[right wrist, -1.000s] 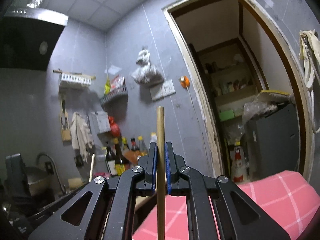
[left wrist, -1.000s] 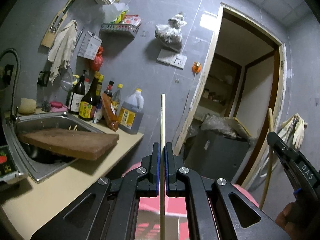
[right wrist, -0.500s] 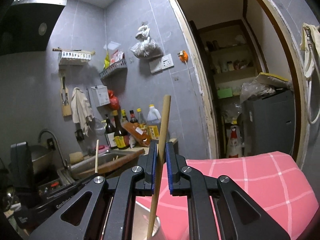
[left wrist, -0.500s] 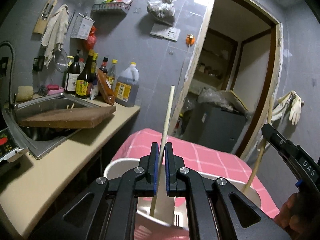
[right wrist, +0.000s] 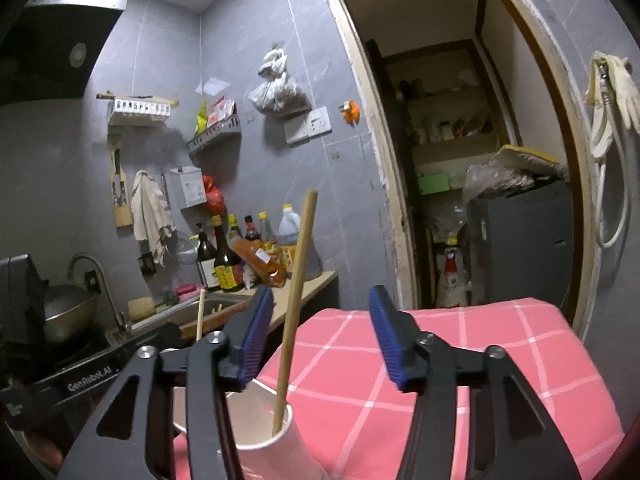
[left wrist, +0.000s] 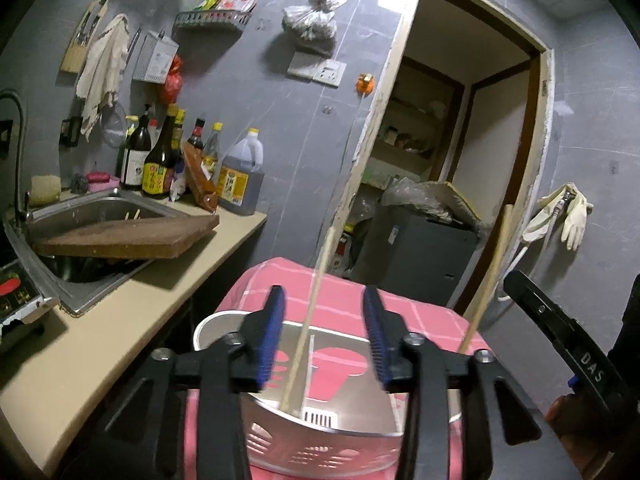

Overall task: Organize utensils
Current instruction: 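Lower both held chopsticks into the white caddy and open both tools, then move both tools back to the chopstick bundle and open around chopsticks, then close the left and right tools each on a chopstick and lift, then lower both chopsticks into the white caddy and open both tools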

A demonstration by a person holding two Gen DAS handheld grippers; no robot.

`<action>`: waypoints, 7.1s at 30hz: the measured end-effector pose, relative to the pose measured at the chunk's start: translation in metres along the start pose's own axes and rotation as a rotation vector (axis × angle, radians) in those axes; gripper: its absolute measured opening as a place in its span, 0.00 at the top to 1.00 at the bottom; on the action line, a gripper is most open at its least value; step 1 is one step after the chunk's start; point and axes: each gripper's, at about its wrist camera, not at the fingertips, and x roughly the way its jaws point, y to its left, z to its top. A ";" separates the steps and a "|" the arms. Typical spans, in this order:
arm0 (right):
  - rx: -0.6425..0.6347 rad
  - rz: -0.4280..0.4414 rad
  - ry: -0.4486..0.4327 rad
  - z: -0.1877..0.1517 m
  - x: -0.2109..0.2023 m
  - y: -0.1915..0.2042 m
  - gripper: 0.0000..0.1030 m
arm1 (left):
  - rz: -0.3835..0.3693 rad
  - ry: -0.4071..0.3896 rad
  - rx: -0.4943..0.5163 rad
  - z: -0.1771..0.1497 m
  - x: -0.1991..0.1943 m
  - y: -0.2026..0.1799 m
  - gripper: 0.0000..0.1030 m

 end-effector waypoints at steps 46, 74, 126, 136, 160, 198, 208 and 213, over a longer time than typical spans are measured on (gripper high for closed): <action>0.027 -0.302 0.413 -0.076 -0.131 -0.098 0.12 | -0.206 0.376 0.270 -0.128 -0.003 -0.140 0.06; 0.017 -0.239 0.713 -0.106 -0.082 -0.104 0.54 | -0.269 0.692 0.333 -0.158 0.062 -0.165 0.68; 0.366 -0.109 0.458 -0.071 -0.102 -0.113 0.94 | -0.292 0.506 0.223 -0.115 0.019 -0.148 0.95; 0.244 0.036 0.044 -0.026 -0.112 -0.051 0.94 | -0.284 0.180 0.124 -0.059 -0.025 -0.121 0.95; 0.065 0.087 -0.415 0.044 -0.008 0.033 0.95 | -0.025 -0.308 -0.117 0.082 -0.012 0.037 0.95; 0.024 0.034 -0.074 -0.012 0.020 0.023 0.94 | 0.070 -0.149 0.036 0.002 0.016 0.024 0.95; 0.022 0.015 0.005 -0.020 0.015 0.021 0.93 | 0.037 -0.095 0.061 -0.007 0.011 0.012 0.93; 0.019 0.004 0.011 -0.019 0.008 0.019 0.77 | 0.026 -0.078 0.054 -0.005 0.007 0.010 0.83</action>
